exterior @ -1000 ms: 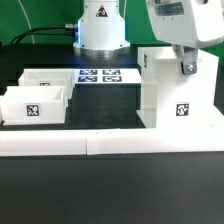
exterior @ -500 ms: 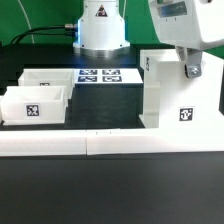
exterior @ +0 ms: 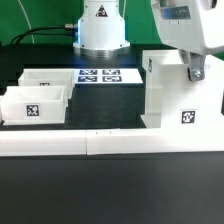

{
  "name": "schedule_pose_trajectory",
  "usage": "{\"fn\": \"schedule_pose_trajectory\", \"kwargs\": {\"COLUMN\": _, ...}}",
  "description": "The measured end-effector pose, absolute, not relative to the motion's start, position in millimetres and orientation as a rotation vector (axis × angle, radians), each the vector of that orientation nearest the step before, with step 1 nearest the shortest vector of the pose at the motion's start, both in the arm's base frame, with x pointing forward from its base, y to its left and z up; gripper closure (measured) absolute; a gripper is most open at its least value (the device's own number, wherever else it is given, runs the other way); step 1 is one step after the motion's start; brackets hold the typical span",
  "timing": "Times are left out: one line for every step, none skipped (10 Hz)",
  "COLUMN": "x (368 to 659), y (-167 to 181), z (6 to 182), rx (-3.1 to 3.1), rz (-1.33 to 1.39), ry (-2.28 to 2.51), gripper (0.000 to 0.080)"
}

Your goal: Assemble drawer

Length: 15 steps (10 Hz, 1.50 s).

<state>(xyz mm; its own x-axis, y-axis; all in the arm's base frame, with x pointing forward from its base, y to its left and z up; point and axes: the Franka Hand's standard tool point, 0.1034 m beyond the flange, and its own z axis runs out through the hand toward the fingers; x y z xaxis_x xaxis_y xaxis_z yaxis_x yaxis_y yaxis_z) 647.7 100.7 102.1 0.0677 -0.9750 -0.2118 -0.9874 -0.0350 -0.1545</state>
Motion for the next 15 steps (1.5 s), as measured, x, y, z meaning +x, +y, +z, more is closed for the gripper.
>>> {"fn": "schedule_pose_trajectory", "kwargs": {"x": 648, "y": 101, "z": 102.2, "rx": -2.090, "rz": 0.069, "ry": 1.981, "gripper": 0.0761}}
{"fn": "schedule_pose_trajectory", "kwargs": {"x": 647, "y": 101, "z": 101.7, "rx": -2.095, "rz": 0.069, "ry": 1.977, "gripper": 0.0761}}
{"fn": "schedule_pose_trajectory", "kwargs": {"x": 647, "y": 101, "z": 101.6, "rx": -2.097, "rz": 0.069, "ry": 1.975, "gripper": 0.0599}}
{"fn": "schedule_pose_trajectory", "kwargs": {"x": 647, "y": 101, "z": 101.6, "rx": -2.098, "rz": 0.069, "ry": 1.974, "gripper": 0.0453}}
{"fn": "schedule_pose_trajectory", "kwargs": {"x": 647, "y": 102, "z": 101.6, "rx": -2.099, "rz": 0.069, "ry": 1.972, "gripper": 0.0453}}
{"fn": "schedule_pose_trajectory", "kwargs": {"x": 648, "y": 102, "z": 102.3, "rx": -2.099, "rz": 0.065, "ry": 1.970, "gripper": 0.0275}}
{"fn": "schedule_pose_trajectory", "kwargs": {"x": 648, "y": 102, "z": 102.7, "rx": -2.099, "rz": 0.064, "ry": 1.969, "gripper": 0.0176}}
{"fn": "schedule_pose_trajectory", "kwargs": {"x": 648, "y": 102, "z": 102.8, "rx": -2.099, "rz": 0.064, "ry": 1.969, "gripper": 0.0176}}
{"fn": "schedule_pose_trajectory", "kwargs": {"x": 648, "y": 102, "z": 102.9, "rx": -2.099, "rz": 0.064, "ry": 1.969, "gripper": 0.0158}}
{"fn": "schedule_pose_trajectory", "kwargs": {"x": 648, "y": 102, "z": 102.9, "rx": -2.099, "rz": 0.064, "ry": 1.968, "gripper": 0.0158}}
{"fn": "schedule_pose_trajectory", "kwargs": {"x": 647, "y": 102, "z": 104.8, "rx": -2.145, "rz": 0.055, "ry": 1.916, "gripper": 0.0151}}
{"fn": "schedule_pose_trajectory", "kwargs": {"x": 639, "y": 100, "z": 113.8, "rx": -2.209, "rz": 0.045, "ry": 1.835, "gripper": 0.0150}}
{"fn": "schedule_pose_trajectory", "kwargs": {"x": 629, "y": 97, "z": 126.7, "rx": -2.250, "rz": 0.037, "ry": 1.777, "gripper": 0.0150}}
{"fn": "schedule_pose_trajectory", "kwargs": {"x": 622, "y": 93, "z": 140.0, "rx": -2.283, "rz": 0.023, "ry": 1.725, "gripper": 0.0150}}
{"fn": "schedule_pose_trajectory", "kwargs": {"x": 620, "y": 86, "z": 153.8, "rx": -2.292, "rz": 0.010, "ry": 1.689, "gripper": 0.0150}}
